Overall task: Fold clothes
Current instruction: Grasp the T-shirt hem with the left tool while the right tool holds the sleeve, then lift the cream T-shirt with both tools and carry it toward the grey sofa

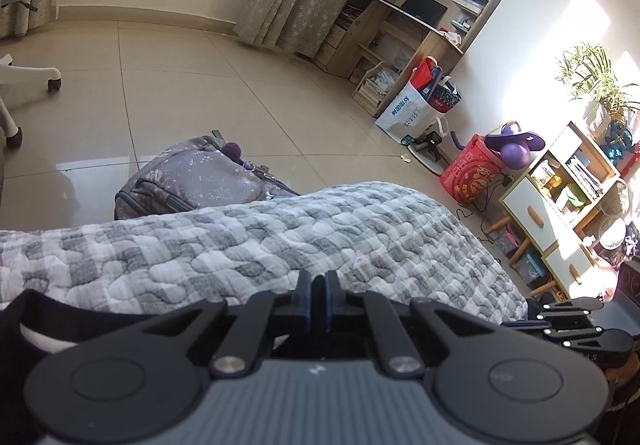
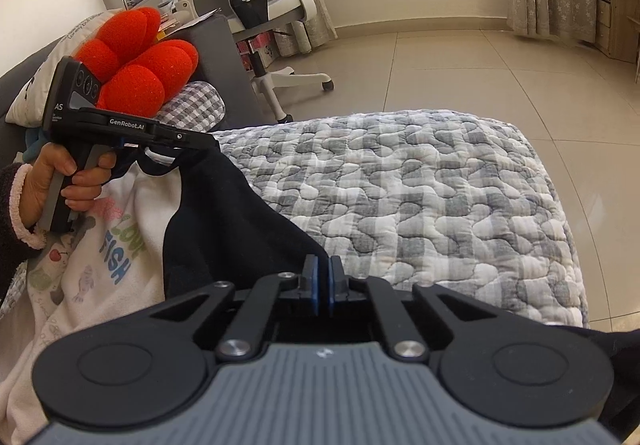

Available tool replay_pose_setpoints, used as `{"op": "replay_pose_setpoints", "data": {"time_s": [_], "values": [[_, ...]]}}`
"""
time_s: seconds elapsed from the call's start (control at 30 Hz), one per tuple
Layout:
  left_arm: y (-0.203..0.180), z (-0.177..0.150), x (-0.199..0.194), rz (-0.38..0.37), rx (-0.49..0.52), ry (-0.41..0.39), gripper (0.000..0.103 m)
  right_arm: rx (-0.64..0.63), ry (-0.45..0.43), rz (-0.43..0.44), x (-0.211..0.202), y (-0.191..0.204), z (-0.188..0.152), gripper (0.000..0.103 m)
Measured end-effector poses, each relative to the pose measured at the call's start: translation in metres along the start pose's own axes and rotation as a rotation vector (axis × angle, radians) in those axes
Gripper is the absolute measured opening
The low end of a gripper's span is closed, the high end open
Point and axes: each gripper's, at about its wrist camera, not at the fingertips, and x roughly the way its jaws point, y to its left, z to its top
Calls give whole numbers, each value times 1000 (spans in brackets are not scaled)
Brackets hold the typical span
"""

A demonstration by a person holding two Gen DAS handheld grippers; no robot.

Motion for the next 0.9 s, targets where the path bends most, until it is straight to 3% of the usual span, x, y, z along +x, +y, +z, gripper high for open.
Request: {"op": "replay_pose_setpoints", "data": {"time_s": [0.2,0.37,0.57,0.9], "values": [[-10,2,-9,120,-8,-146,4,-114,-102,-187,8,16,15,4],[-18,8,-8,233,-16,-225,4,-143,-141,-259,29,13,40,4],[-20,12,3,350,7,-228,4,-152,-118,-300,61,7,56,4],[-17,0,29,460,76,-149,5,-140,-76,-336,85,-1,51,1]]}}
